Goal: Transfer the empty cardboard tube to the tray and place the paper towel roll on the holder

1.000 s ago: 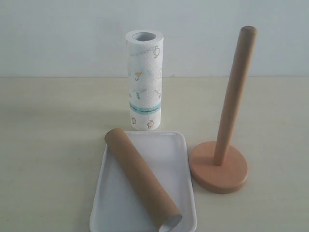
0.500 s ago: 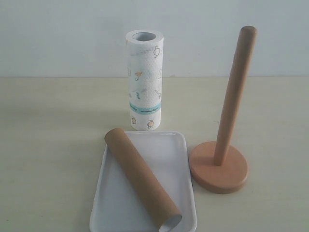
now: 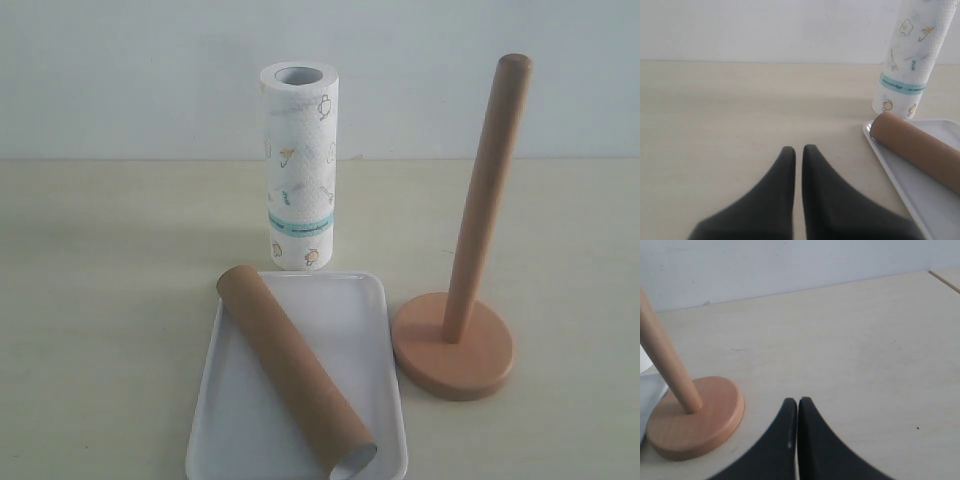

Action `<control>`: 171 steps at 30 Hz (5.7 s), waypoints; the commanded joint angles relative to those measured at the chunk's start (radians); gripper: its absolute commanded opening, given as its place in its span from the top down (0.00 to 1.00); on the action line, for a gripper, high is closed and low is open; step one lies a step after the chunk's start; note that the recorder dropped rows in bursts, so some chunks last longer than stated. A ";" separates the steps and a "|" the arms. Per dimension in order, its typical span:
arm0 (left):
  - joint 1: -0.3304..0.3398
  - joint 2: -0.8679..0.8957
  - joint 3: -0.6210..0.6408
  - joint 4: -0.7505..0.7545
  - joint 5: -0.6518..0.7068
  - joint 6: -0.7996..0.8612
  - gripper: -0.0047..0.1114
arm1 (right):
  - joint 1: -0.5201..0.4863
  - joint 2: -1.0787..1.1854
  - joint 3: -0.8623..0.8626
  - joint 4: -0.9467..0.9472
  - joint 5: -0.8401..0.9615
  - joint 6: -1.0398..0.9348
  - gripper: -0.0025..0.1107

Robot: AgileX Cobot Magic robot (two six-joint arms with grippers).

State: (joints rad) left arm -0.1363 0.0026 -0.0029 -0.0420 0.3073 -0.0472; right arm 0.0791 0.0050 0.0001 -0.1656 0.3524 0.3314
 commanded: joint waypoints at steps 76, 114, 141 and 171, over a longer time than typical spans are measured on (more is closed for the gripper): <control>0.004 1.726 -0.551 0.545 -1.518 -0.300 0.30 | -0.008 -0.005 0.000 -0.002 -0.012 0.003 0.98; -0.098 1.955 -0.778 0.685 -1.463 -0.222 0.20 | -0.008 -0.005 0.000 -0.002 -0.012 0.003 0.98; -0.178 2.173 -1.081 0.650 -1.456 -0.228 0.20 | -0.008 -0.005 0.000 -0.002 -0.011 0.003 0.98; -0.219 2.309 -1.270 0.633 -1.380 -0.228 0.21 | -0.008 -0.005 0.000 -0.002 -0.011 0.003 0.98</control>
State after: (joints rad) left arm -0.3298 2.3143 -1.2479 0.6031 -1.1337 -0.2679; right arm 0.0791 0.0050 0.0001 -0.1656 0.3504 0.3331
